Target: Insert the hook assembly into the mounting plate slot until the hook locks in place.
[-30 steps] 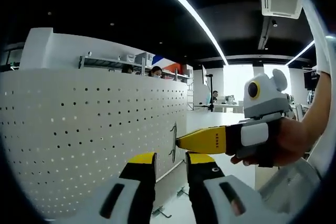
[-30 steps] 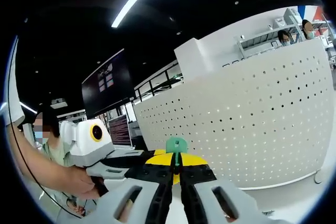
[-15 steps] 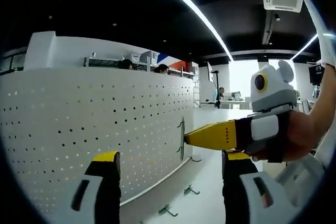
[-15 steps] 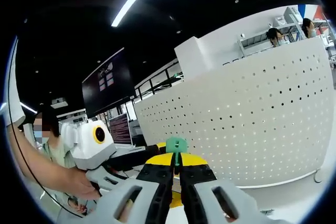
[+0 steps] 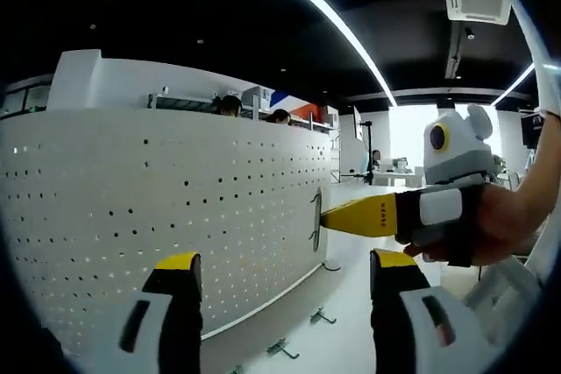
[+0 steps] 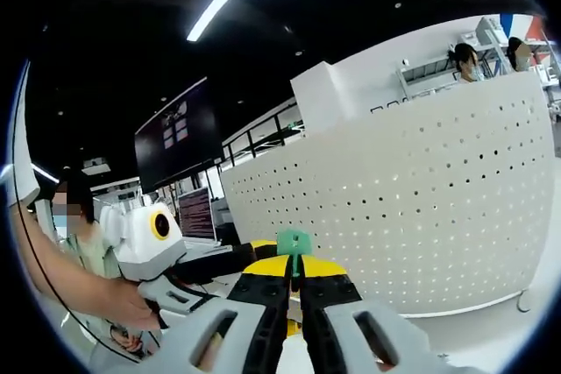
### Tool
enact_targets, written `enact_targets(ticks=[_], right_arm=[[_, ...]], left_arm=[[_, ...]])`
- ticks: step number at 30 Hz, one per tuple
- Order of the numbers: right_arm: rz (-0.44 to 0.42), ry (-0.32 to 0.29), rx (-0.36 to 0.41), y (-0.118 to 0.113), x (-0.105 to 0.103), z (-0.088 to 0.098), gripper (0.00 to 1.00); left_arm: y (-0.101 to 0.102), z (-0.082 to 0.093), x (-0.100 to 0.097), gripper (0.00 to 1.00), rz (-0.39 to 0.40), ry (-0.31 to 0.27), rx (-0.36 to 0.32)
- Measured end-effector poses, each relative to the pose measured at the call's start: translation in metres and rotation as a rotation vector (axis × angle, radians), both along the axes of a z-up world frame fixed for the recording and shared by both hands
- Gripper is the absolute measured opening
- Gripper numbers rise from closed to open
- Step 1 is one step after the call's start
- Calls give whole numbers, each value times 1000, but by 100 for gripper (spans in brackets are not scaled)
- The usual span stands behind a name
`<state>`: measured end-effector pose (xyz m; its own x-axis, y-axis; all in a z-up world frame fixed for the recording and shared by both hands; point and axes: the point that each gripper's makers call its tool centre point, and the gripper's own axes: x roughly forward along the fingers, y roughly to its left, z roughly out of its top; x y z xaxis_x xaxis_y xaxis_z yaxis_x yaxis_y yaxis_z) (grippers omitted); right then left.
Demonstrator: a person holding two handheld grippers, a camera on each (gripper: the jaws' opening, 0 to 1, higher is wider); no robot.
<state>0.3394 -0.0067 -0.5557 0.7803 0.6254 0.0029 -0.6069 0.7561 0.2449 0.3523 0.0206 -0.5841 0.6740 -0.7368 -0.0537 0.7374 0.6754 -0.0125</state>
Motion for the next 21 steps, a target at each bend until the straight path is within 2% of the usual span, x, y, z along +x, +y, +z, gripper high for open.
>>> enact_targets(ticks=[12, 15, 21], right_arm=[[-37, -29, -58, -6, 9, 7, 1], [-43, -33, -71, -7, 13, 9, 1], [-60, -44, -94, -10, 19, 13, 1]], left_arm=[[23, -5, -7, 82, 39, 5, 1], [29, -6, -8, 82, 52, 23, -35], [38, -7, -11, 84, 71, 26, -49]])
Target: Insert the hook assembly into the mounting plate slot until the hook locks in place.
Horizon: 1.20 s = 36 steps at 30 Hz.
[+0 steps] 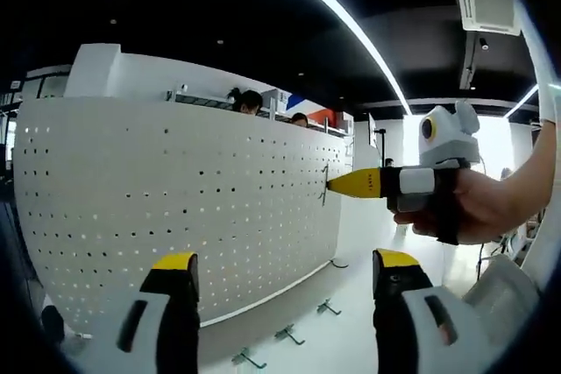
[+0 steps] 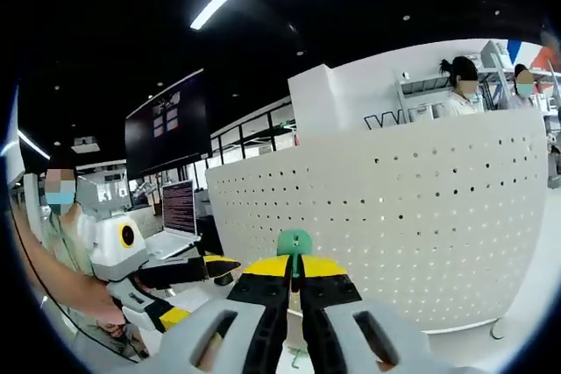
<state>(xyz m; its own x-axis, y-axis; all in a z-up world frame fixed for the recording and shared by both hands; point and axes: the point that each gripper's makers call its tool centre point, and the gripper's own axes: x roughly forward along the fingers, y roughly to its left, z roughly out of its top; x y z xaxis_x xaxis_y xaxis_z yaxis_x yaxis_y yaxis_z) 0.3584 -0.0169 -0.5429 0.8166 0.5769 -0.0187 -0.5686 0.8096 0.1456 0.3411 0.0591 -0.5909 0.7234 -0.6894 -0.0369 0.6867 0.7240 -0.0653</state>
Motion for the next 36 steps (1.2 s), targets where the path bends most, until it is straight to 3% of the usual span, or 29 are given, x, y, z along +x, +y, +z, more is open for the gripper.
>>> enact_targets(ticks=[14, 27, 36], right_arm=[[-41, -29, -60, -4, 16, 14, 1], [-100, -11, -173, -7, 31, 14, 1], [-110, -10, -190, -8, 38, 20, 1]], left_arm=[[19, -5, -6, 83, 38, -7, -7], [28, -22, -14, 83, 61, 13, 1], [31, -23, -17, 83, 66, 20, -17]])
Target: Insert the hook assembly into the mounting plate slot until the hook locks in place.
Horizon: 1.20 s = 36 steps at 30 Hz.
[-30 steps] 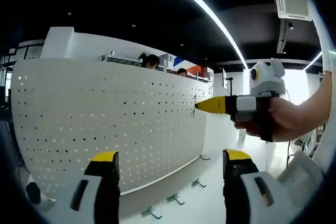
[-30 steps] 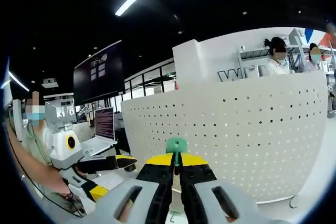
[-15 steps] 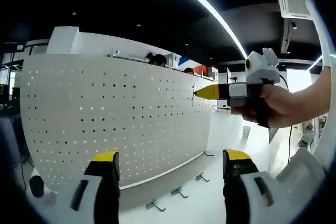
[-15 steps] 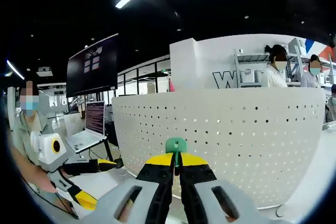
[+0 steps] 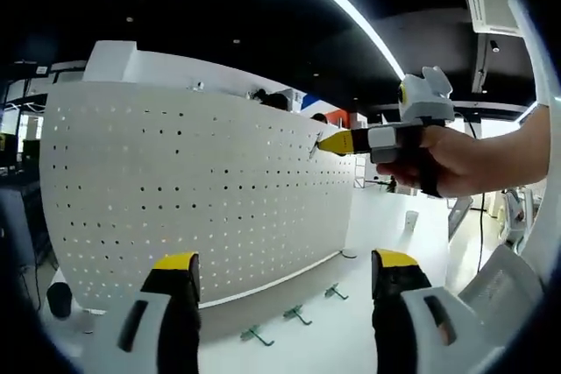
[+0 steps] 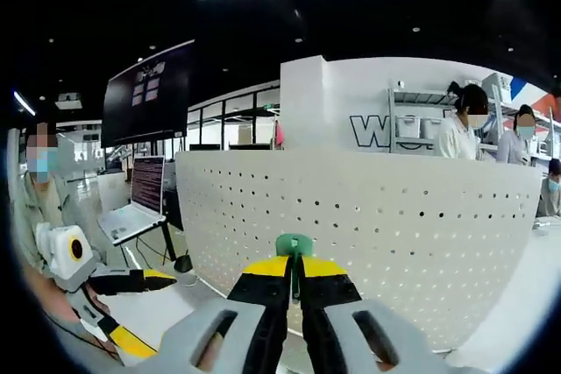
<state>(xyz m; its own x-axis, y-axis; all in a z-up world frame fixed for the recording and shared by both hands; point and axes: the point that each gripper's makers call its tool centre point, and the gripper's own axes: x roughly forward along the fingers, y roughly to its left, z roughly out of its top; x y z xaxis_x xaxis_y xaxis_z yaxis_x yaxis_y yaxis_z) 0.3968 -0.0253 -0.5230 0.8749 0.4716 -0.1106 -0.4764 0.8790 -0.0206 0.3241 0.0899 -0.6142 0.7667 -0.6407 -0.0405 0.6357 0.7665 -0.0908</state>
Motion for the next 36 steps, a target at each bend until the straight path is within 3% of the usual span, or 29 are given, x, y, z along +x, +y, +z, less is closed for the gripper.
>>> enact_targets(ticks=[10, 36], right_arm=[[0, 3, -9, 0, 7, 4, 1], [-21, 108, -34, 7, 52, 16, 1]], left_arm=[[1, 0, -1, 82, 3, 0, -11], [8, -1, -4, 81, 19, 6, -27]])
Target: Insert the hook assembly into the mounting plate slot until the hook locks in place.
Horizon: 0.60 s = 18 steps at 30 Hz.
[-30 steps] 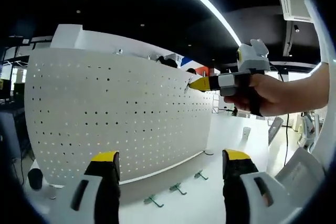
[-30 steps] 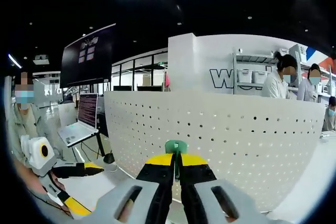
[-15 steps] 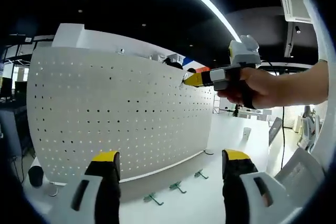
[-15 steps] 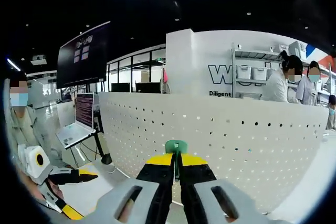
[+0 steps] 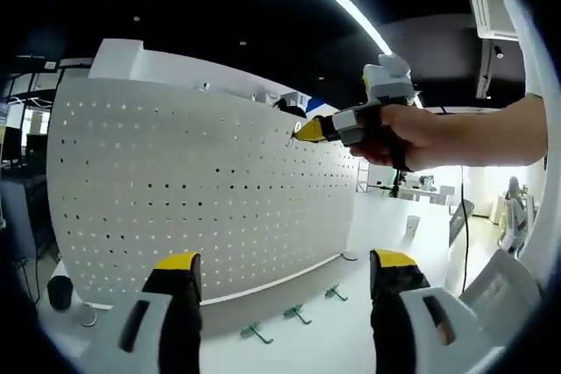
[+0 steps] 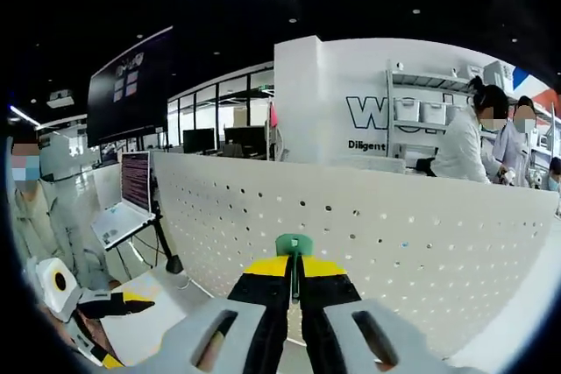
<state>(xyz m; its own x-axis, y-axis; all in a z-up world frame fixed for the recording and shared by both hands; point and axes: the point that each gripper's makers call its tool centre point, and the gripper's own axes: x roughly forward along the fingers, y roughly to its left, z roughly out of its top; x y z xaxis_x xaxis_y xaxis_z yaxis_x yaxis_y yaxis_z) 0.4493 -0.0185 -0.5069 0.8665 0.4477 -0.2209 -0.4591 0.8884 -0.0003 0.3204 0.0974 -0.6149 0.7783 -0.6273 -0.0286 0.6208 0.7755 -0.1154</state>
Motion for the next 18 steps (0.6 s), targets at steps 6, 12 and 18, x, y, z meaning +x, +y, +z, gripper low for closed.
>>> enact_targets(ticks=[6, 12, 18], right_arm=[[-4, 19, -1, 2, 7, 1, 1], [-6, 29, -1, 4, 14, 4, 0], [-4, 32, -10, 5, 20, 7, 1]], left_arm=[[1, 1, 0, 81, 3, -1, -3], [4, 1, -1, 81, 10, -1, -10], [7, -1, -1, 80, 18, 3, -11]])
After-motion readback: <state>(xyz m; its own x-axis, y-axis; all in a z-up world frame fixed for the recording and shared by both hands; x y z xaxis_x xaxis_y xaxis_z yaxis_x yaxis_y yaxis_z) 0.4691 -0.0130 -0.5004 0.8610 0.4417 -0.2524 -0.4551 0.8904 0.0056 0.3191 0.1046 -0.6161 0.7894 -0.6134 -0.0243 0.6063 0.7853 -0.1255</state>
